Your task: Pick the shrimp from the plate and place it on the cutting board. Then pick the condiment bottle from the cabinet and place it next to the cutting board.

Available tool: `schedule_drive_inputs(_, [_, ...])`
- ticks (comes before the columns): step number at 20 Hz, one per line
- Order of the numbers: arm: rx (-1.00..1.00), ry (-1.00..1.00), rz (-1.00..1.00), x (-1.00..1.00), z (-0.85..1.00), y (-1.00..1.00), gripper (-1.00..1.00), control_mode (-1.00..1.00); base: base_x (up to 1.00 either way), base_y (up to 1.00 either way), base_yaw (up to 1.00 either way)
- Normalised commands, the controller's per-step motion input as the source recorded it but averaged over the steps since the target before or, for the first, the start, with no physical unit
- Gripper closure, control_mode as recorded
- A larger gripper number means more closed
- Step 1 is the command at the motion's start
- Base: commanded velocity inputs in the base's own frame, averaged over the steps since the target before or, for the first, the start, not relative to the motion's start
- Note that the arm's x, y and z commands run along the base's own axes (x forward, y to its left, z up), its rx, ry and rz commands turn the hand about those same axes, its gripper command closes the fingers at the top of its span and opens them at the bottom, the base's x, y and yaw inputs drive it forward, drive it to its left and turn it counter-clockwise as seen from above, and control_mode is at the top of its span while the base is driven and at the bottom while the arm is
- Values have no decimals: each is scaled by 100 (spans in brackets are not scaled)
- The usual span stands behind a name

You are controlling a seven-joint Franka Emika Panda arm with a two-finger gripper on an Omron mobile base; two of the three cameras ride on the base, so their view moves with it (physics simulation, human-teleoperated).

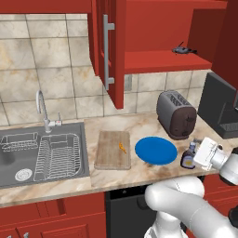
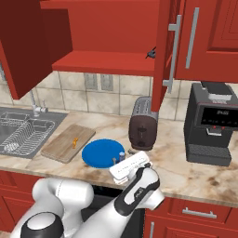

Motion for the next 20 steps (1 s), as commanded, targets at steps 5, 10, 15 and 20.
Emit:
schedule_drive_inputs(5, [-6,0,0,-15,29,0,-100,-100,0,0,0])
schedule_drive_inputs(10, [-7,0,0,-13,36,0,-100,-100,0,0,0])
schedule_drive_inputs(15, [-7,-2,0,-21,30,0,-100,-100,0,0,0])
schedule_drive_inputs(20, [-12,-11,0,-42,13,-3,-100,-100,0,0,0])
